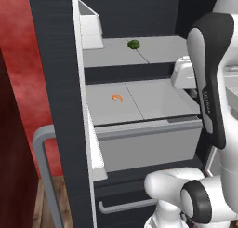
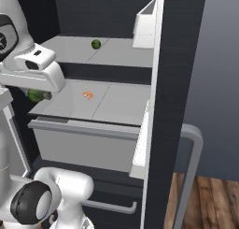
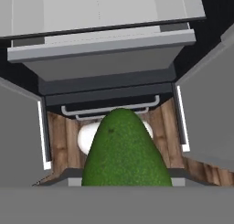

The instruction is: Transport the steak and avocado to the fridge. Place the steak on the rack containing meat and place the avocado on the rack containing the vegetable, ensuring meats and vegetables are on different racks.

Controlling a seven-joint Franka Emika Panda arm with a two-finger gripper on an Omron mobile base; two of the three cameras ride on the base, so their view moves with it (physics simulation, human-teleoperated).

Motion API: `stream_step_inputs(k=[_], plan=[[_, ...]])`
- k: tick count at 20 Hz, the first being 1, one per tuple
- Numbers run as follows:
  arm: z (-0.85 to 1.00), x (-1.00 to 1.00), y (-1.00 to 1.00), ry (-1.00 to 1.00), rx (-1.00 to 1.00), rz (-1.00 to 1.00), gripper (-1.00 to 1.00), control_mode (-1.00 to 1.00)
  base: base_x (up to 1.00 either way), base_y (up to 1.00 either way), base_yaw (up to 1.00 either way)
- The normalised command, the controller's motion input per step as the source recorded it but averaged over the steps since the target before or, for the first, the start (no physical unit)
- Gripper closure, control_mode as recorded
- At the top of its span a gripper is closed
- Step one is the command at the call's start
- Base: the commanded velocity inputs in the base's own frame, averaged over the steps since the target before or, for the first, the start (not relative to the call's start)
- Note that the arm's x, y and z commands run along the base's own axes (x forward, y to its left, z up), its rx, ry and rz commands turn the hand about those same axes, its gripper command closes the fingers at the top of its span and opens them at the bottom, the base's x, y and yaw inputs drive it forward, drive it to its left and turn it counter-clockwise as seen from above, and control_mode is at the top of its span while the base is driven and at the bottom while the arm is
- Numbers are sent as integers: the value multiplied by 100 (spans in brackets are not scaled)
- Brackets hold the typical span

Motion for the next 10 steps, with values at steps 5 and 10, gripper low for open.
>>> stream_step_inputs(k=[5, 10], plan=[[0, 33, -1, -32, 0, 7, 100, -100, 0, 0, 0], [0, 33, 0, -39, 0, 5, 100, -100, 0, 0, 0]])
